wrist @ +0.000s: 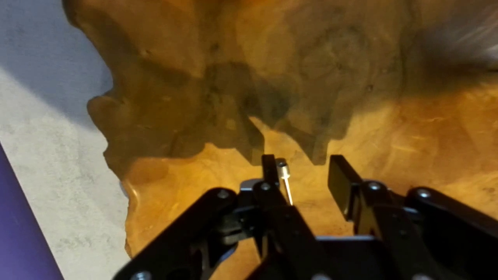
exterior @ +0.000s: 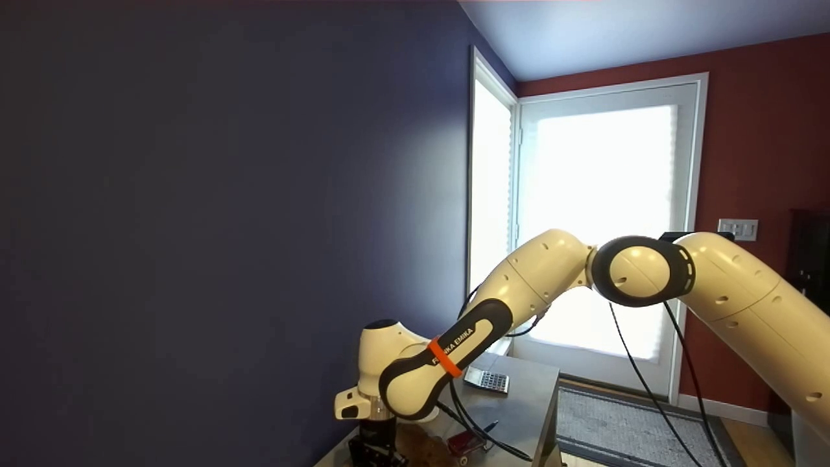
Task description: Move the small, white object to the red toy
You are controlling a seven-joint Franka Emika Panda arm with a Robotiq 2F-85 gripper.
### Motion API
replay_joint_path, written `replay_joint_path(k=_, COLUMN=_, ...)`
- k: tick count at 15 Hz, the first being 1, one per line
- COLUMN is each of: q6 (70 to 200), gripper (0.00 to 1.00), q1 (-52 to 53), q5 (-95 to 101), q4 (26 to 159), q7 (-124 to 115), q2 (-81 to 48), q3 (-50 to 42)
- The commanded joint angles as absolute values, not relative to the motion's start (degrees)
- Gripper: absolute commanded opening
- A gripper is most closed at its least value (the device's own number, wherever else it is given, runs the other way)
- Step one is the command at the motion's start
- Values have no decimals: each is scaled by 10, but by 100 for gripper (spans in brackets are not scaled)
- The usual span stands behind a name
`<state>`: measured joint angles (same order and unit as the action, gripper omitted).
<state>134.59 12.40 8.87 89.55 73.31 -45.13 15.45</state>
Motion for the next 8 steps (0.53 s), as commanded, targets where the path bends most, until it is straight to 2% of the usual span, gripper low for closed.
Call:
replay_joint_path(k=1, q6=1340, gripper=39, q1=139, q5=114, q4=867, q7=731, q2=-467, q3=143)
replay_joint_path(k=8, q6=1335, gripper=38, q1=149, q5=130, q4=849, q7=727, q2=-483, q3=132)
